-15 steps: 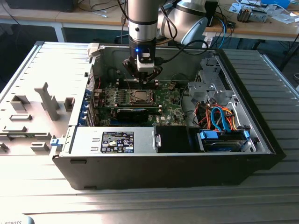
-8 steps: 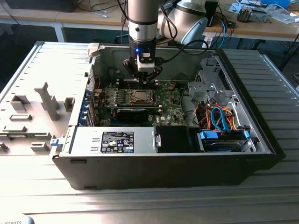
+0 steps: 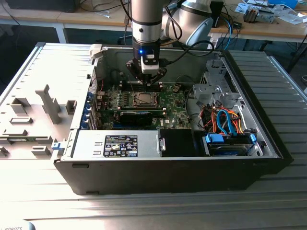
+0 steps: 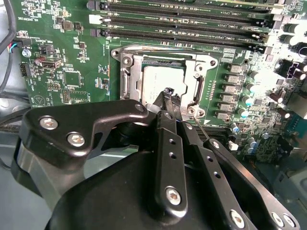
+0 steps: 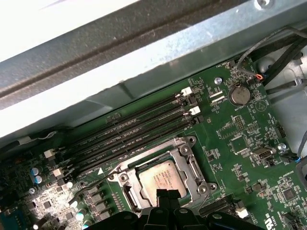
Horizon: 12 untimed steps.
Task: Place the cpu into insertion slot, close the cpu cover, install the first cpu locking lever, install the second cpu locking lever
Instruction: 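Install the first cpu locking lever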
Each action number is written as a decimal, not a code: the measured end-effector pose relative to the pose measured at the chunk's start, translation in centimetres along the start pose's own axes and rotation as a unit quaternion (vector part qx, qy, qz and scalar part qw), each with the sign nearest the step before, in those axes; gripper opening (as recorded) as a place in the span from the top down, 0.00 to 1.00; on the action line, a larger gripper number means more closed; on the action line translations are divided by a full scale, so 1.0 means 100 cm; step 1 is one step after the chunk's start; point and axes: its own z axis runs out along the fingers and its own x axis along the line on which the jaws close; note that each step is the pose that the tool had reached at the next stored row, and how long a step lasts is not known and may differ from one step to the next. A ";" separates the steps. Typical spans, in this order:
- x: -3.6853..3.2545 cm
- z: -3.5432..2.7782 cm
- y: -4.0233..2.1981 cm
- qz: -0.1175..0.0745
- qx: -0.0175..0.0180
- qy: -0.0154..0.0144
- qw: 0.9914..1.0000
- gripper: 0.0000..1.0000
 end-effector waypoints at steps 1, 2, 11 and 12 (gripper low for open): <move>0.0000 0.0000 0.0000 -0.001 0.000 0.000 1.000 0.89; 0.0000 0.0000 0.0000 -0.002 0.000 0.000 1.000 0.89; 0.0000 0.0000 0.0000 -0.008 0.000 0.000 1.000 0.89; 0.0000 0.0000 0.0000 -0.009 0.000 0.000 1.000 0.89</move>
